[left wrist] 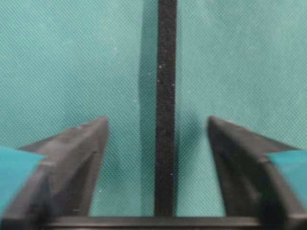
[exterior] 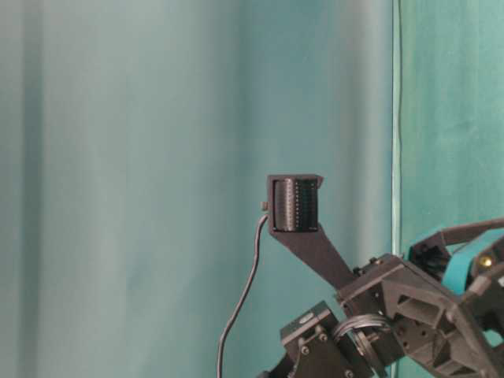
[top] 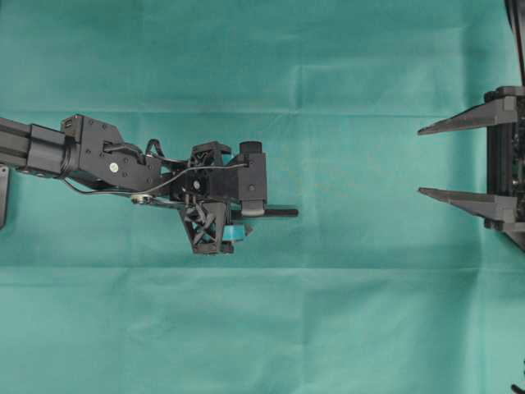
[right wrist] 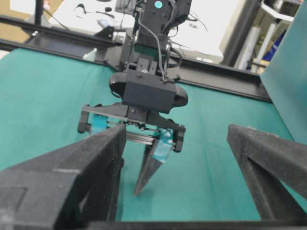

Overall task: Peel off the Velcro with your right arm.
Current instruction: 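Lift the strap with the left gripper and tilt it upward, then move the right gripper toward the strap's free end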

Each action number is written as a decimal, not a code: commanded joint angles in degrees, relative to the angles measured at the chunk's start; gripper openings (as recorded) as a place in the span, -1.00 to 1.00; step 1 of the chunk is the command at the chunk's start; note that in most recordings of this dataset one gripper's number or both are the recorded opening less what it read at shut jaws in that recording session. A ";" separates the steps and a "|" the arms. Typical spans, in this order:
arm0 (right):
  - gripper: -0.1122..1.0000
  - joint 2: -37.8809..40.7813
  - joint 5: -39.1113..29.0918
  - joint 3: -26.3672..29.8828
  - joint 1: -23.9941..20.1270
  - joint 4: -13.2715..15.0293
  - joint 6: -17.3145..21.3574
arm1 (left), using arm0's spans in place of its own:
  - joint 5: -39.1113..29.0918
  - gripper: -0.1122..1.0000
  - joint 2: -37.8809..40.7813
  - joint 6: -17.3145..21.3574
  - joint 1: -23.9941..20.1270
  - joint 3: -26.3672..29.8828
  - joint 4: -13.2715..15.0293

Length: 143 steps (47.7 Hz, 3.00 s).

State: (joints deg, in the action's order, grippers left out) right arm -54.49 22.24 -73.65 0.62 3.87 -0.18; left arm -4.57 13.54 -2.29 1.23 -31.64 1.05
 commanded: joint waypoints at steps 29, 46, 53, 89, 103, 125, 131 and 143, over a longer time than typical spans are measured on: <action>0.66 0.18 1.05 0.53 0.09 0.09 0.00 | -4.31 -0.63 -6.94 -0.62 2.02 0.97 0.09; 0.66 0.18 3.69 -0.18 0.09 4.75 -0.09 | 6.42 -0.63 -12.83 -16.79 2.11 -2.81 0.09; 0.65 0.35 4.31 0.09 0.09 7.56 -0.09 | 10.28 -0.63 -15.82 -21.80 2.11 -5.19 0.18; 0.51 22.06 7.91 12.57 0.09 12.30 -16.70 | 35.16 -0.63 -24.43 -36.21 2.37 -14.94 0.18; 0.51 30.23 10.81 17.67 0.09 12.04 -22.59 | 36.56 -0.63 -24.61 -36.30 2.55 -15.21 0.18; 0.04 31.64 11.34 18.63 2.29 11.95 -24.17 | 36.56 -0.63 -24.61 -36.21 3.43 -15.56 0.18; -0.03 31.99 11.51 18.72 2.90 11.87 -24.26 | 36.56 -0.63 -24.70 -36.12 3.43 -15.56 0.09; -0.58 32.70 13.18 18.81 3.08 11.87 -25.05 | 36.56 -0.63 -24.70 -36.12 3.43 -15.56 0.18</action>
State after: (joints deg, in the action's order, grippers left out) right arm -21.53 34.54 -56.16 3.60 16.00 -25.14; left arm 31.38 -9.67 -38.50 4.48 -47.81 1.14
